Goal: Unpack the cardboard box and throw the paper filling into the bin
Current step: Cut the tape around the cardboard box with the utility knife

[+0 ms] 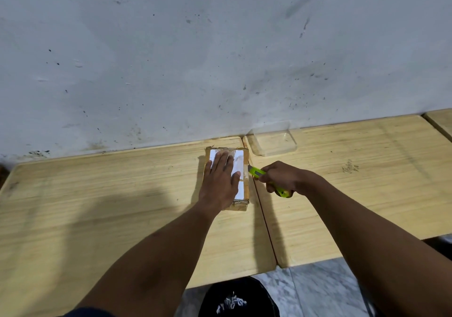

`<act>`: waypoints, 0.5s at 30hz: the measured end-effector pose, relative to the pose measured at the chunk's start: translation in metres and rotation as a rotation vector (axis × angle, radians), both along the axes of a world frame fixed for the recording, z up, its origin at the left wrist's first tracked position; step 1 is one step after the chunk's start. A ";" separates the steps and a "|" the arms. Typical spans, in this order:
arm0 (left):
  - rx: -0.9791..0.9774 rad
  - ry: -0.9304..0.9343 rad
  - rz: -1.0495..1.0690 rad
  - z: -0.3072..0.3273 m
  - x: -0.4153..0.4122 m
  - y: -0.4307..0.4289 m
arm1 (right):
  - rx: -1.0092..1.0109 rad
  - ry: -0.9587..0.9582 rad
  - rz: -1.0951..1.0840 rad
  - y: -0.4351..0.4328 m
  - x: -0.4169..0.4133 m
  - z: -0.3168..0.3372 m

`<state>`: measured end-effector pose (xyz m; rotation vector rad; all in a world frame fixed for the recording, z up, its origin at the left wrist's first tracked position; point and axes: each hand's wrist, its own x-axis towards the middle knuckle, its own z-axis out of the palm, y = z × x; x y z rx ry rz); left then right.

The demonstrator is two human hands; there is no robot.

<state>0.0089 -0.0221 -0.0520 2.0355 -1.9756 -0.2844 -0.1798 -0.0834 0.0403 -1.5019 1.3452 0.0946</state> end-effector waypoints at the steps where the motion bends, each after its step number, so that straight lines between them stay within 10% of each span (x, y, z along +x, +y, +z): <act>1: -0.001 -0.005 0.005 0.000 0.000 0.000 | 0.003 -0.002 0.000 0.001 0.000 0.001; 15: 0.042 -0.031 -0.010 0.000 0.000 -0.002 | 0.058 -0.058 -0.015 0.056 -0.012 -0.010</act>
